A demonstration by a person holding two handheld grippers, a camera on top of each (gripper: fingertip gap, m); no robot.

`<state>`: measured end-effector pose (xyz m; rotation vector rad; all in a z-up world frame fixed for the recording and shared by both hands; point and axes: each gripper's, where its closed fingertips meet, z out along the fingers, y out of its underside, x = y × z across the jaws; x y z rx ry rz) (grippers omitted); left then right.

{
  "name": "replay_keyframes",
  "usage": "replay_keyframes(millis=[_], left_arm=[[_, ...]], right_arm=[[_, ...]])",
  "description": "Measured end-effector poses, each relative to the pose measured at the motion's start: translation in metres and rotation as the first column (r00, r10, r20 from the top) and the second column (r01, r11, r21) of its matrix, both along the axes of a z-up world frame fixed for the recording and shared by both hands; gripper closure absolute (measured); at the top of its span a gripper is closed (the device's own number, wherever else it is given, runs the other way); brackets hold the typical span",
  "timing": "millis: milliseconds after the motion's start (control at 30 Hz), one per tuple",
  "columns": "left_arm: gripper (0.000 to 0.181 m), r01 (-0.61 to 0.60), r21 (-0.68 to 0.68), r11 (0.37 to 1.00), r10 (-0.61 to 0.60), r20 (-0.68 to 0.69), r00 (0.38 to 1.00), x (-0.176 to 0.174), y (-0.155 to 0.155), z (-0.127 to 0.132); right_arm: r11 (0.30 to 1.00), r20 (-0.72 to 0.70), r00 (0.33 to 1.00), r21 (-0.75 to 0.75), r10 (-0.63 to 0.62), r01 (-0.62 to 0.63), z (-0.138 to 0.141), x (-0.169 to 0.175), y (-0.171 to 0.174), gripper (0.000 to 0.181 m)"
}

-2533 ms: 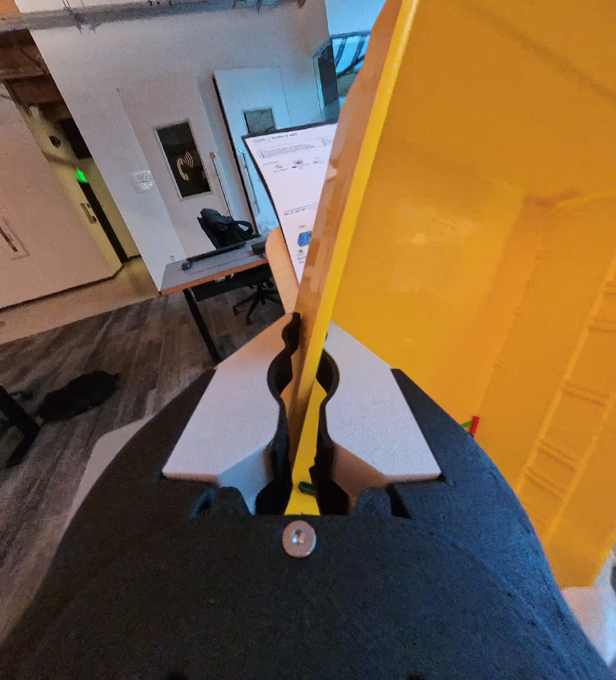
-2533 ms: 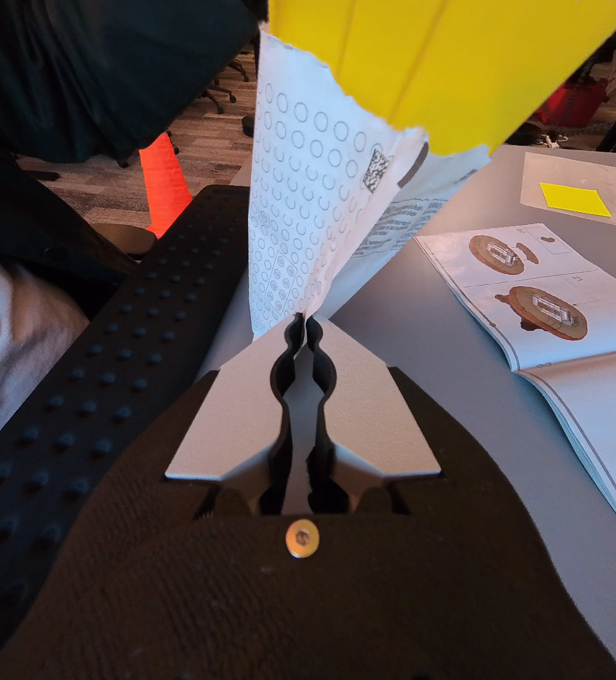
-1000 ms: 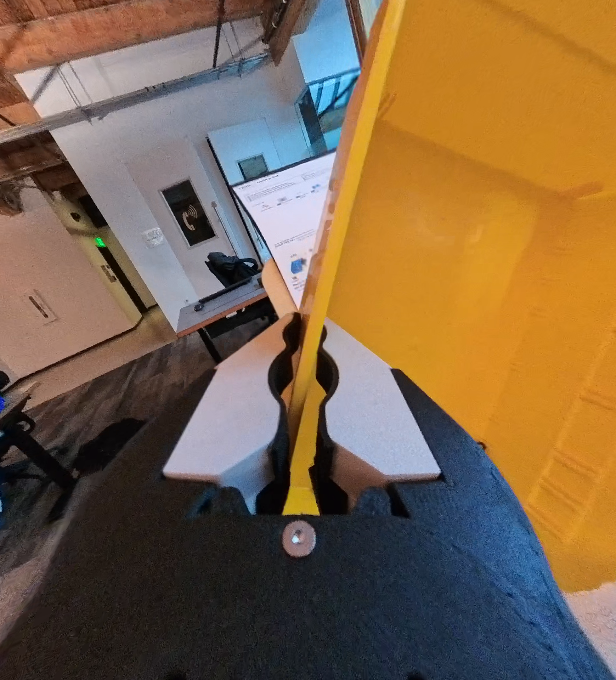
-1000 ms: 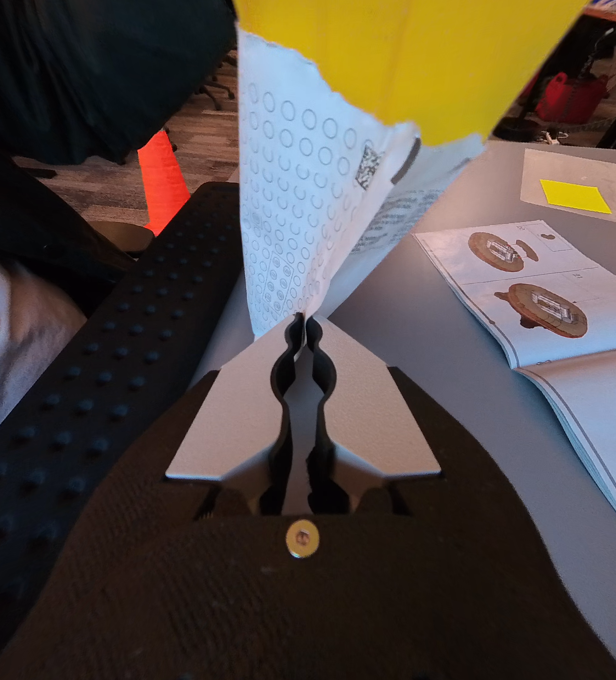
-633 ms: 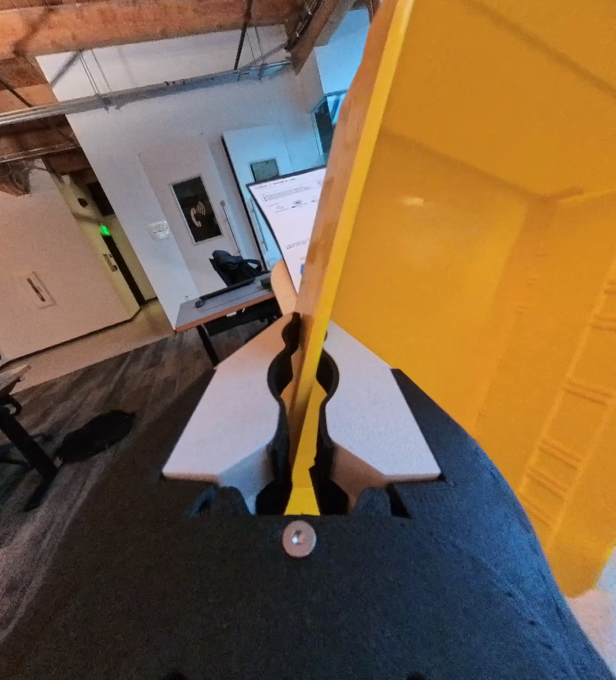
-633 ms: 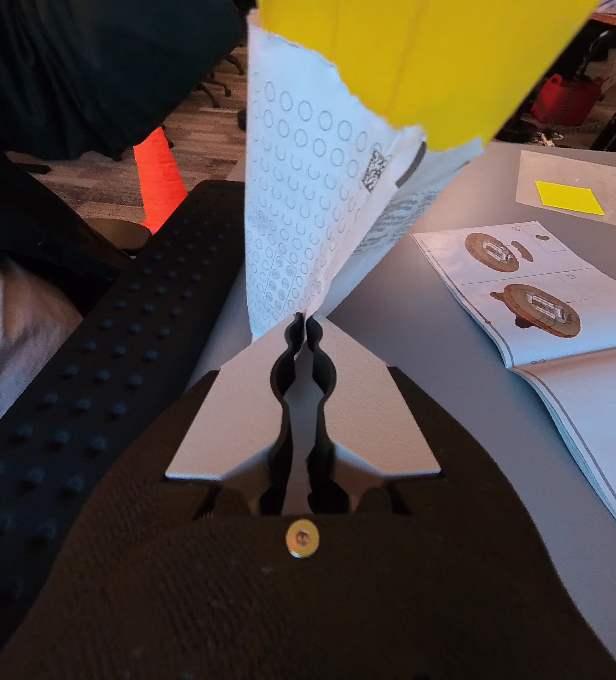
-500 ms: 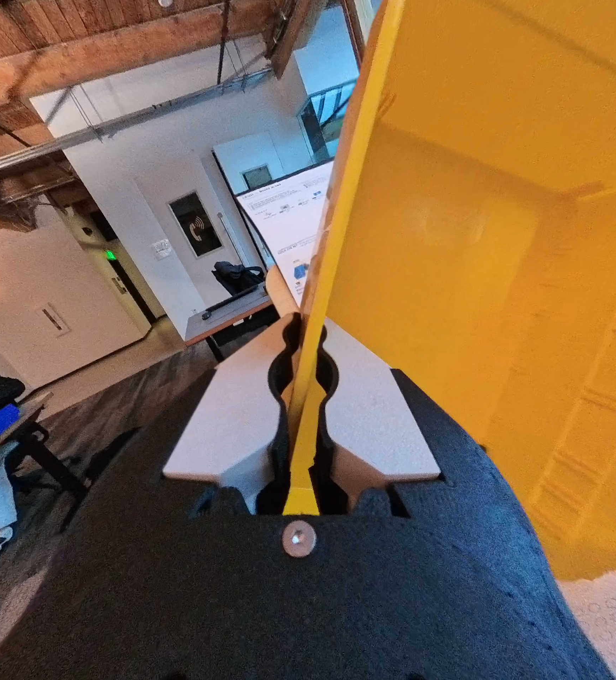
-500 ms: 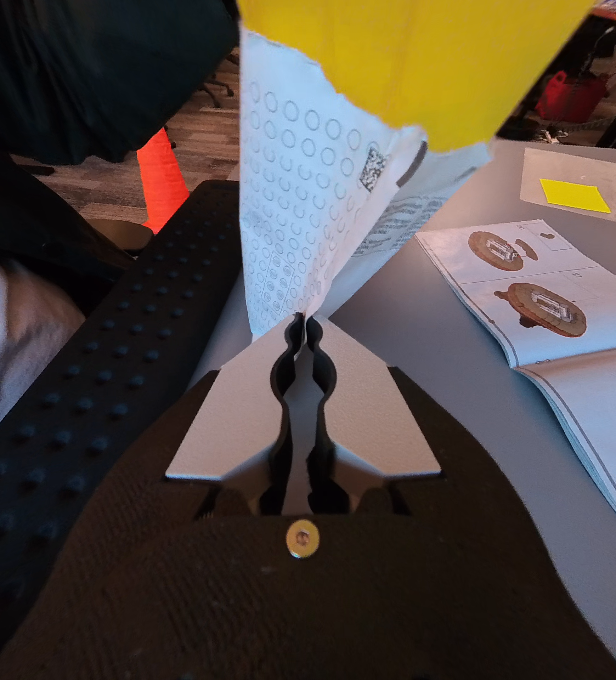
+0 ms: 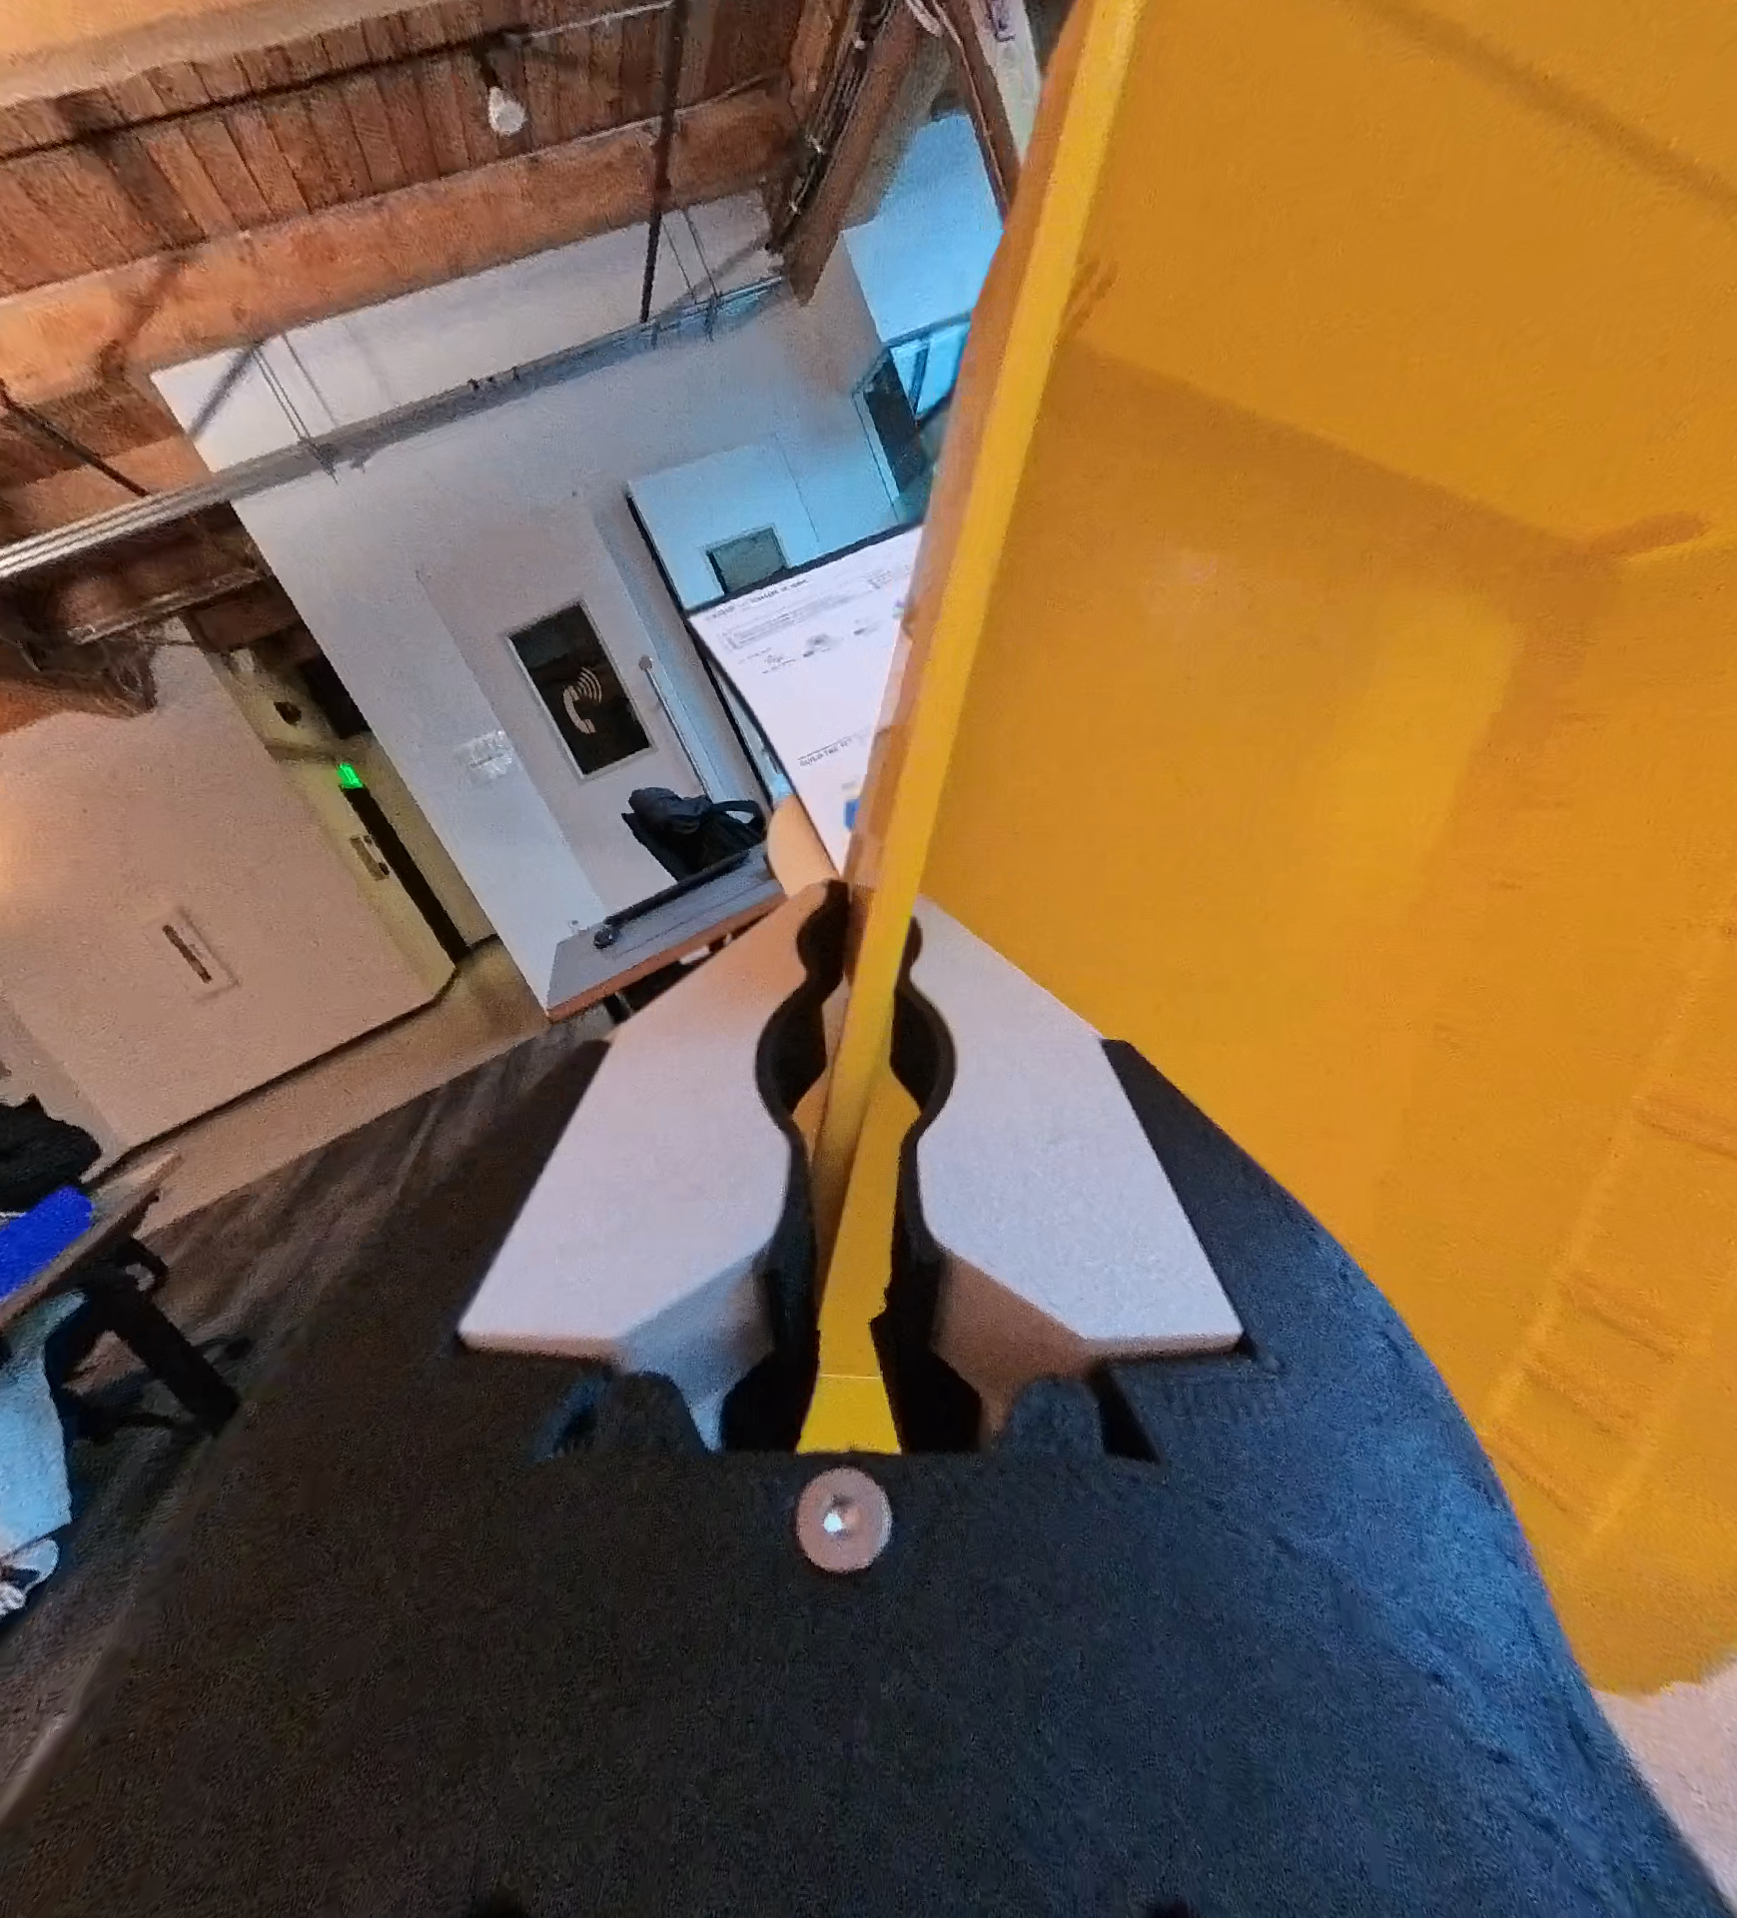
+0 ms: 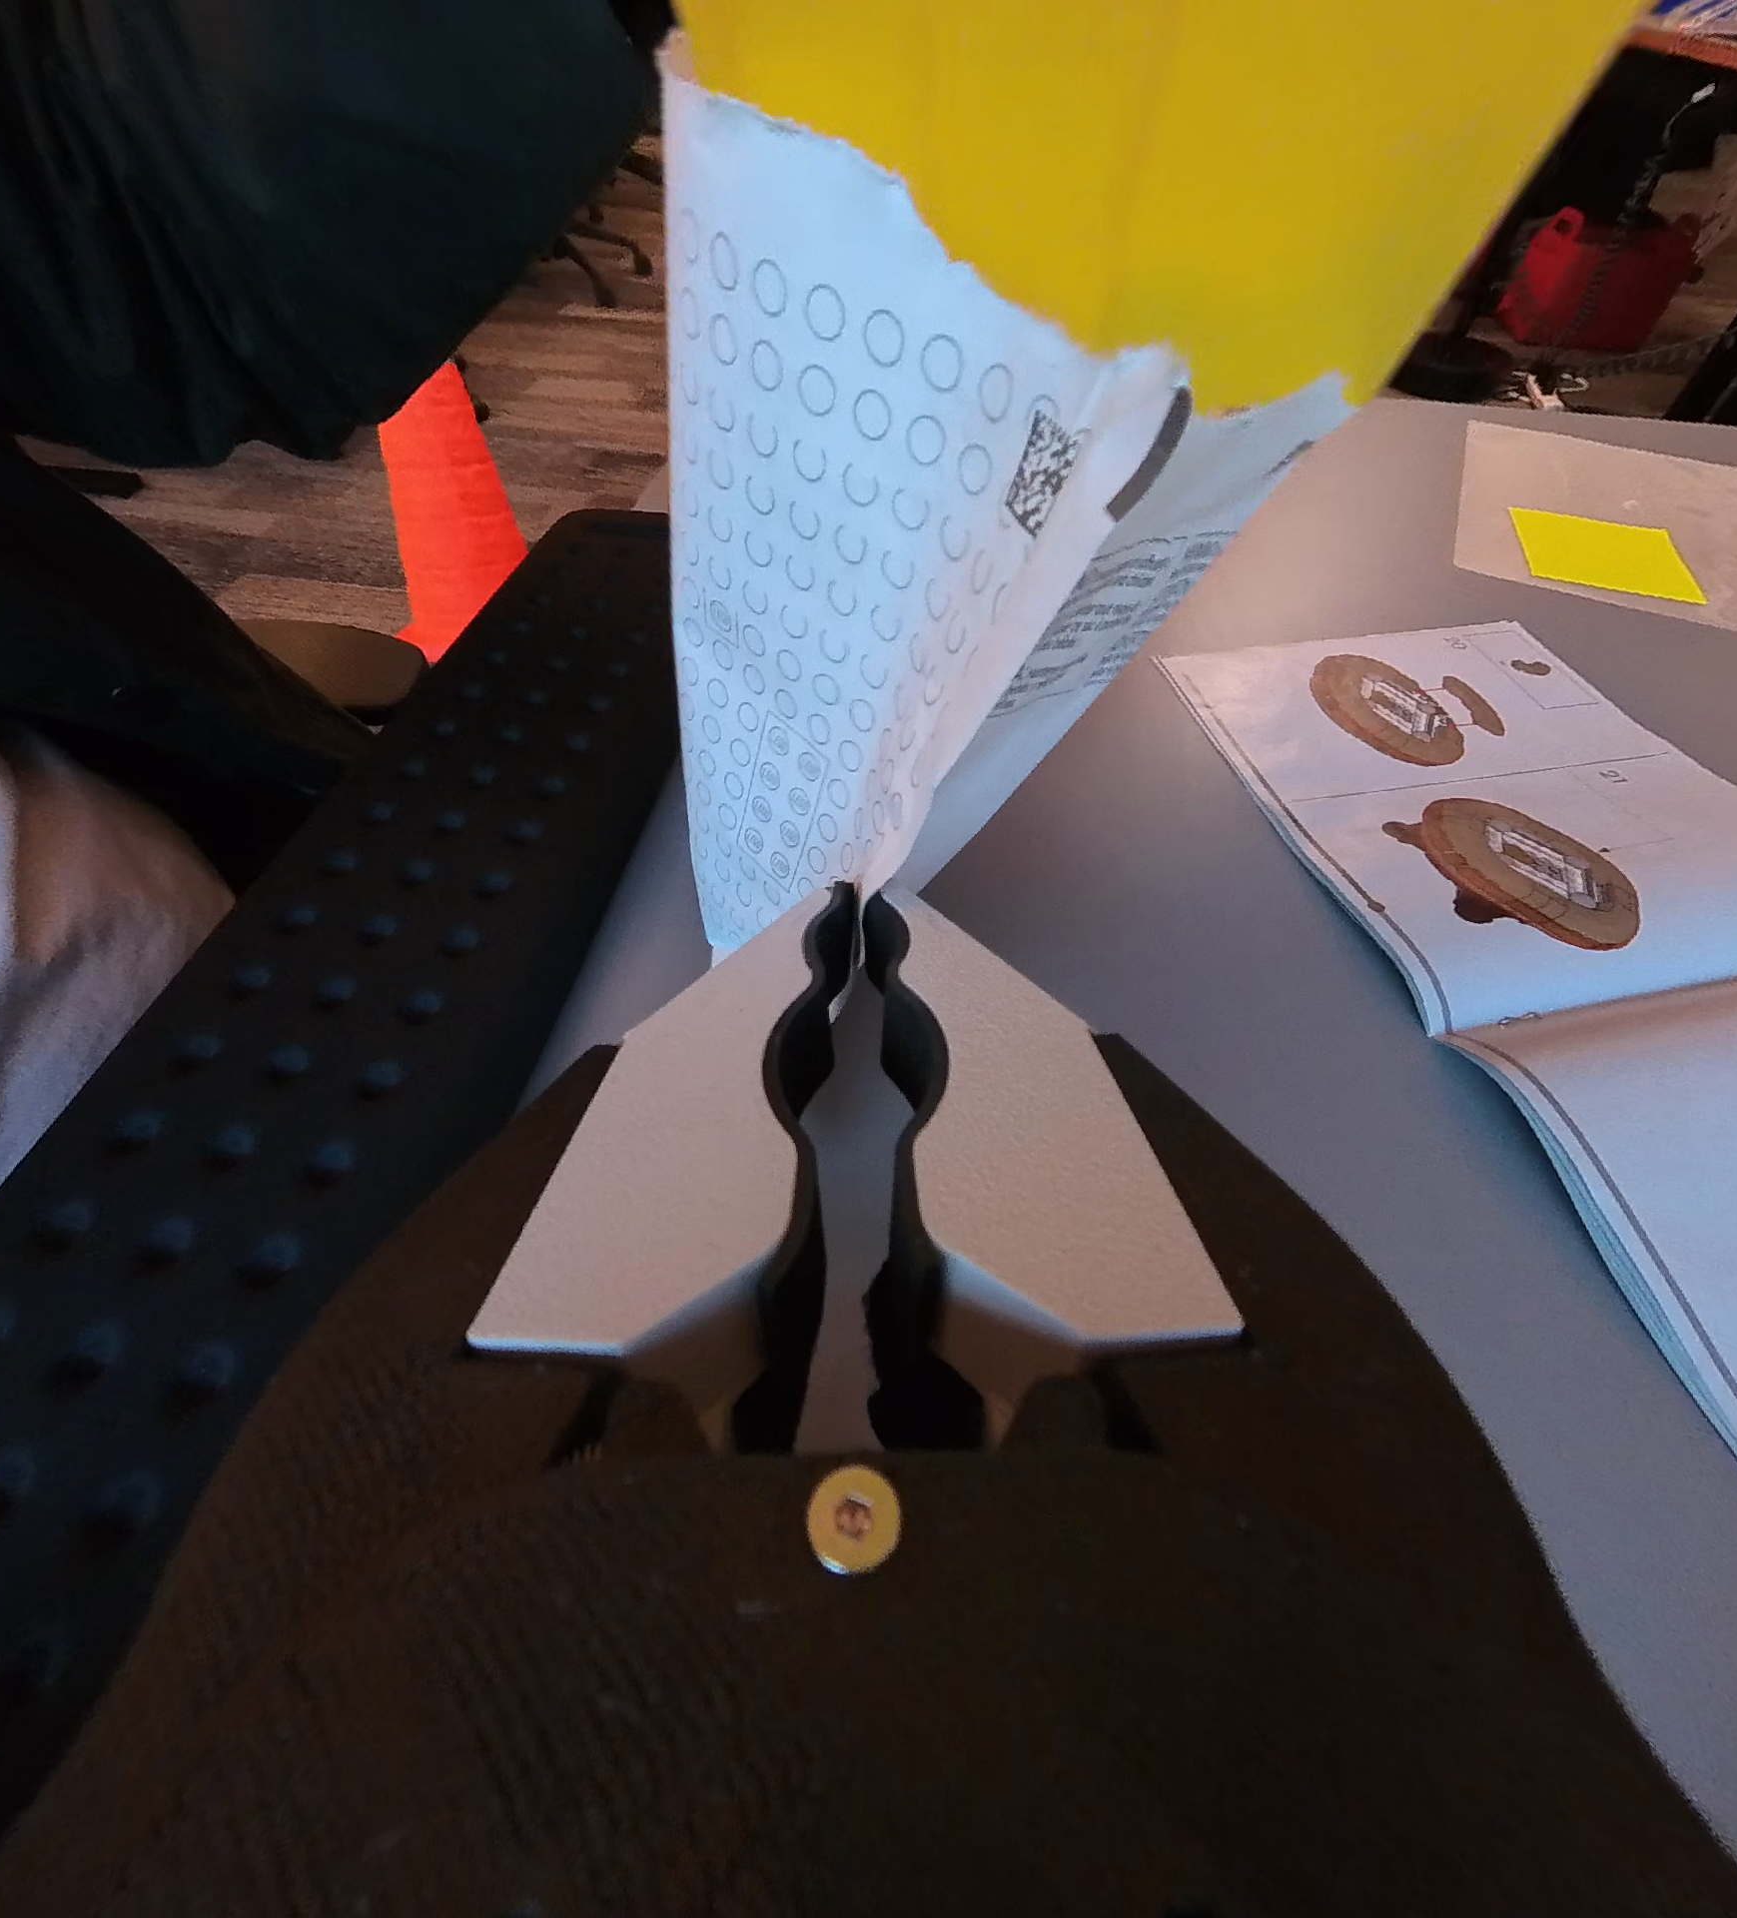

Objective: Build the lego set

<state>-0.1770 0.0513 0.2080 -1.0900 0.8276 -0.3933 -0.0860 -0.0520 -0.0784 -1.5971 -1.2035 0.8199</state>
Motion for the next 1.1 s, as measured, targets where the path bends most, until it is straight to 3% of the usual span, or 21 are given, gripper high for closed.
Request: replay_keyframes(millis=[100,233,333,467,567,700,833,933,1100], left_arm=[[0.177,-0.002,-0.069,0.998,0.004,0.025,1.000,-0.005,0.011,-0.003],[0.177,0.004,0.015,1.000,-0.004,0.003,1.000,-0.001,-0.003,0.002],[0.177,-0.006,-0.041,0.999,0.007,0.024,1.000,-0.006,0.006,0.002],[0.177,0.006,0.047,0.999,-0.006,-0.013,1.000,0.002,-0.010,0.004],[0.177,0.015,-0.042,0.999,-0.015,0.018,1.000,-0.002,0.003,-0.001],[0.177,0.012,0.044,0.999,-0.013,0.018,1.000,-0.001,-0.011,0.005],[0.177,0.016,-0.040,0.999,-0.014,0.044,0.999,-0.005,0.002,0.002],[0.177,0.009,0.052,0.999,-0.010,0.024,1.000,-0.002,-0.012,0.005],[0.177,0.018,-0.007,1.000,-0.017,0.046,0.999,-0.005,-0.005,0.002]], right_arm=[[1.000,0.001,1.000,0.000,-0.001,0.001,0.000,0.001,0.000,0.181],[1.000,0.001,1.000,0.002,0.001,-0.001,0.000,0.000,0.000,0.181],[1.000,0.000,1.000,0.000,-0.003,0.003,0.000,0.001,0.000,0.181],[1.000,-0.001,1.000,0.001,0.000,0.000,0.000,0.000,0.000,0.181],[1.000,0.000,1.000,-0.001,-0.002,0.002,0.000,0.001,0.000,0.181],[1.000,0.000,1.000,0.004,-0.001,0.001,0.000,0.000,0.000,0.181],[1.000,0.004,1.000,0.004,-0.004,0.004,0.000,0.001,0.000,0.181],[1.000,0.003,1.000,0.008,-0.003,0.003,0.000,0.001,0.000,0.181],[1.000,0.007,1.000,0.008,-0.004,0.004,0.000,0.001,0.000,0.181]])
